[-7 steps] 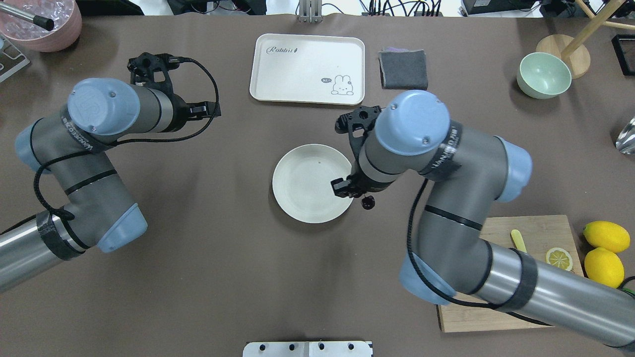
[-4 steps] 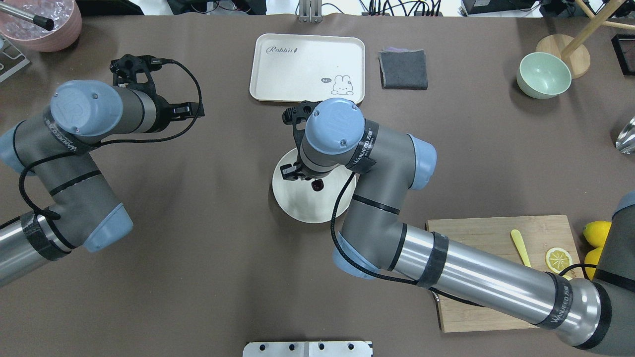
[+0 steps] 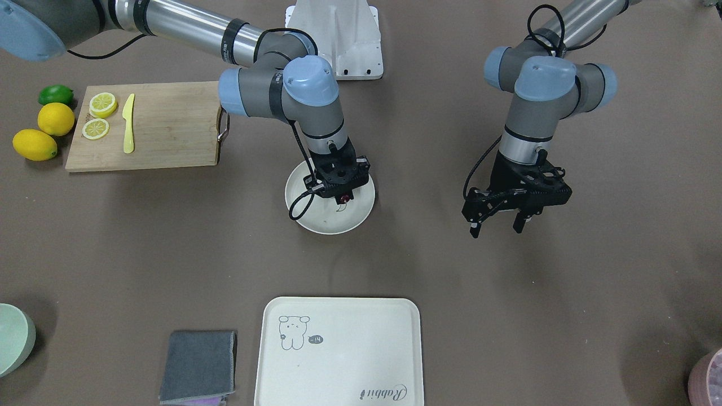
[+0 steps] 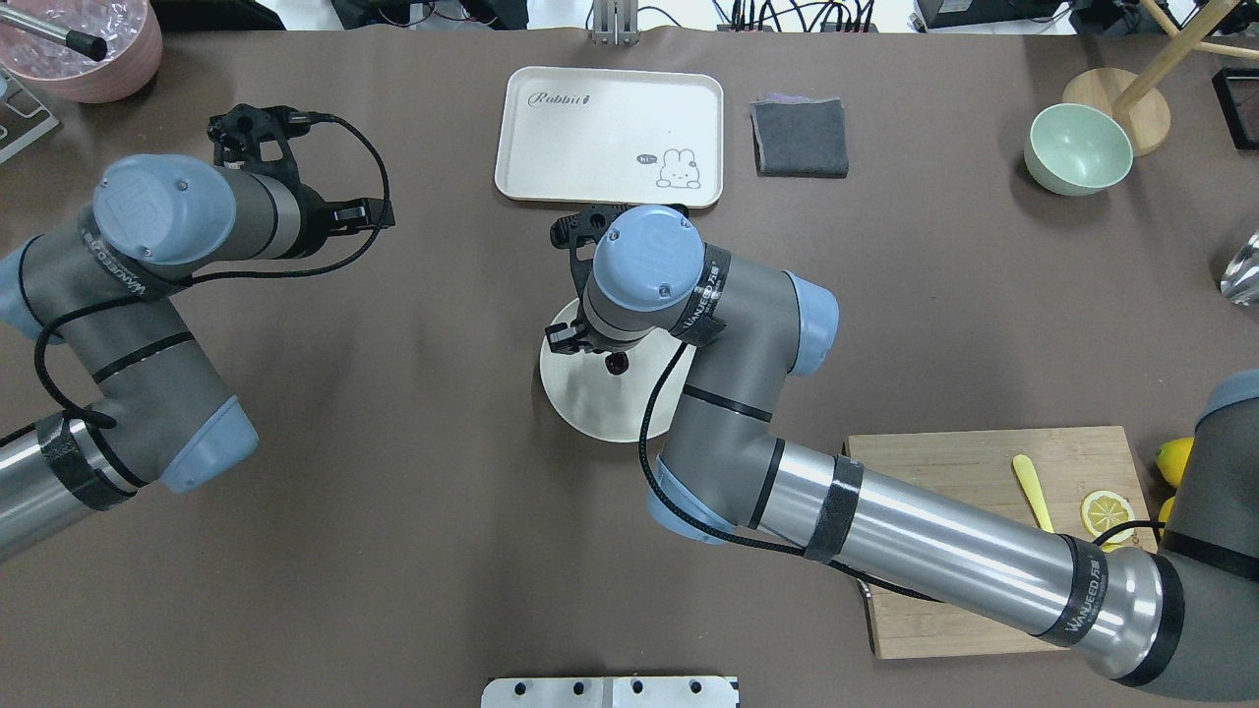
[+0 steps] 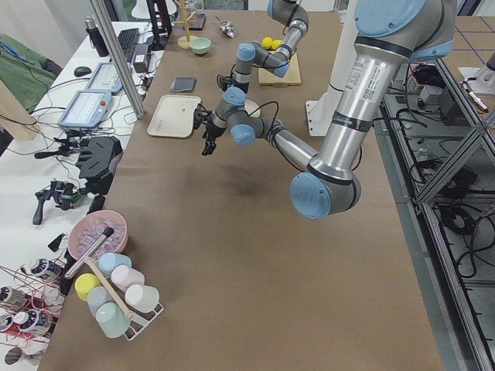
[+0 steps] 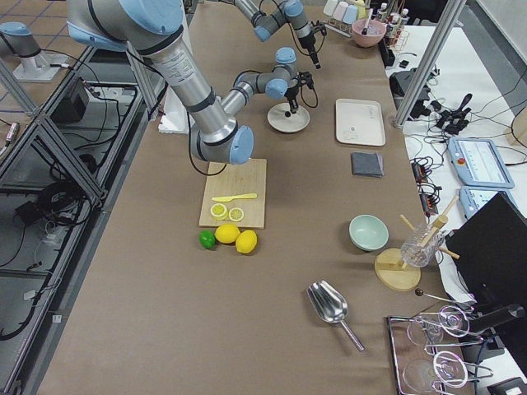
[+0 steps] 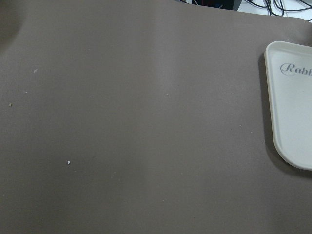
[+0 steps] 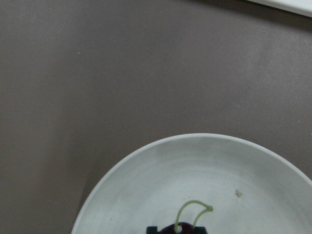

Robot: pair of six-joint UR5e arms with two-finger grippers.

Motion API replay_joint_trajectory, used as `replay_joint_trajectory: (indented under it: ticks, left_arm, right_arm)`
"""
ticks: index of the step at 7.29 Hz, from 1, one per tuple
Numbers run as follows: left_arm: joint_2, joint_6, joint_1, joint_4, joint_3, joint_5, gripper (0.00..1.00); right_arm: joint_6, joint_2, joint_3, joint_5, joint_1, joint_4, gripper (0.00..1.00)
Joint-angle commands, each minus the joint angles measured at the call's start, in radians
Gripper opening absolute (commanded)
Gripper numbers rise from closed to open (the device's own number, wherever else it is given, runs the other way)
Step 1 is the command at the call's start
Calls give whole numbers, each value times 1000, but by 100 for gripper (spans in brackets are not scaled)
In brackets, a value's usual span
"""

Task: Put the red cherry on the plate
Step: 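Lower the cherries onto the plate and open the right gripper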

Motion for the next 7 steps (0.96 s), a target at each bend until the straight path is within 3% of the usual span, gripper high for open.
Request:
replay_joint_trajectory:
  ticks: [1,3,4,5,7]
  left_arm:
    - [0,-1,-1,-1,3,0,98]
    - [1,-1,-1,-1,3,0,98]
    - [12,-1,1,-1,6,0,98]
    - [15,2,1,-1,11,0,98]
    - [17,5,-51,10,8,-30,98]
  right_arm:
    - [-1,-22,70,1,-4,-78,0]
    - [2,-29,95,-6,-21,-97,100]
    - [2,-35,114,-2,-19,-109,100]
    - [-1,-33,174,9,-7,-210,100]
    - [-106,-50,419,131,126,-603,100]
